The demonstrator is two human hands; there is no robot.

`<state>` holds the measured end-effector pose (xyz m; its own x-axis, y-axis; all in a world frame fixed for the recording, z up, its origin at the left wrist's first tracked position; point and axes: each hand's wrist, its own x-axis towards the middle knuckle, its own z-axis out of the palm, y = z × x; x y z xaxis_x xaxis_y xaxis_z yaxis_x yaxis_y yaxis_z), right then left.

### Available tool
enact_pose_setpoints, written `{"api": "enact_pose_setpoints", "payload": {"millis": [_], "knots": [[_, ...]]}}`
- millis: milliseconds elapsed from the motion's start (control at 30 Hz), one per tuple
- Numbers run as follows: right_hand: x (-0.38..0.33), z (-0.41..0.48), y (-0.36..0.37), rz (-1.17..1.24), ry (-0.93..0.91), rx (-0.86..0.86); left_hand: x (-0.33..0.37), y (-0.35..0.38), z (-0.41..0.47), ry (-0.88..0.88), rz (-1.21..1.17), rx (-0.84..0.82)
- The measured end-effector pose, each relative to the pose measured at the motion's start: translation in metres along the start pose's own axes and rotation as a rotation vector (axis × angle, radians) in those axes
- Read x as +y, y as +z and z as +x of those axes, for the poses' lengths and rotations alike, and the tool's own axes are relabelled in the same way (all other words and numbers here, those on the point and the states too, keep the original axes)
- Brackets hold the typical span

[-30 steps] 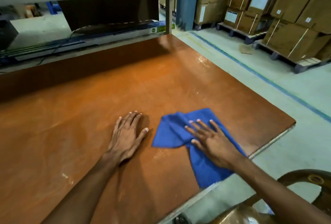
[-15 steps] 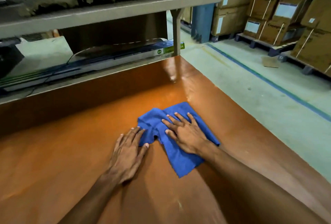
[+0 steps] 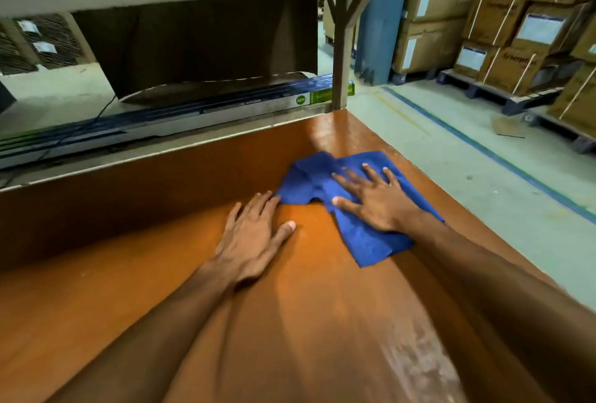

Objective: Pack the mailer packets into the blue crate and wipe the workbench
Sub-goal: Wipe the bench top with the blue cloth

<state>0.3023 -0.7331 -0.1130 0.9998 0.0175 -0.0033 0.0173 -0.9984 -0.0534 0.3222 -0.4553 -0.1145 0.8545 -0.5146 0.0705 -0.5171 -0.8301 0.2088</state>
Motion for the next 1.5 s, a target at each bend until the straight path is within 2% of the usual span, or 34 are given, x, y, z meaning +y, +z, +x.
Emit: {"api": "enact_pose_setpoints", "payload": {"millis": [100,167,333,467,600,633,700,767,800,967,1033,1133,1200,1367,1433,1500], "knots": [[0.051,0.044,-0.002,0.038,0.233,0.007,-0.006,0.002,0.037,0.004,0.025,-0.013],[0.059,0.072,0.000,0.039,0.290,0.040,-0.012,0.004,0.065,-0.027,0.027,-0.031],[0.017,0.137,0.008,-0.020,0.004,0.071,-0.023,0.012,0.104,-0.083,-0.015,0.002],[0.019,0.195,0.002,-0.003,0.129,0.046,-0.027,0.017,0.104,-0.079,-0.032,0.047],[-0.001,0.234,0.004,-0.024,-0.035,0.031,-0.029,0.018,0.107,-0.071,-0.006,0.047],[0.003,0.238,0.005,-0.005,-0.030,0.032,-0.030,0.018,0.108,-0.069,-0.006,0.043],[0.027,0.238,0.002,0.059,0.127,0.037,-0.030,0.017,0.106,-0.069,-0.012,0.025],[0.051,0.224,-0.001,0.095,0.307,0.056,-0.031,0.016,0.105,-0.075,-0.015,0.003],[0.056,0.208,-0.003,0.078,0.328,0.059,-0.029,0.015,0.105,-0.076,-0.018,-0.001],[0.012,0.112,0.010,0.044,0.050,0.062,-0.031,0.019,0.110,-0.096,-0.027,0.022],[0.024,0.069,0.012,0.033,0.036,0.059,-0.027,0.018,0.107,-0.100,-0.013,0.040],[0.064,0.018,0.005,0.039,0.266,0.044,-0.019,0.008,0.093,-0.069,0.113,0.113],[0.068,-0.018,0.001,0.029,0.338,0.048,-0.002,0.004,0.073,0.007,0.165,0.150],[0.025,-0.125,0.002,0.048,0.078,0.031,0.089,0.019,-0.029,0.119,-0.057,0.041],[0.042,-0.149,0.000,0.047,0.158,0.013,0.120,0.028,-0.077,0.188,0.004,-0.005],[0.061,-0.168,-0.004,0.059,0.343,-0.016,0.136,0.034,-0.112,0.191,0.041,-0.039]]}}
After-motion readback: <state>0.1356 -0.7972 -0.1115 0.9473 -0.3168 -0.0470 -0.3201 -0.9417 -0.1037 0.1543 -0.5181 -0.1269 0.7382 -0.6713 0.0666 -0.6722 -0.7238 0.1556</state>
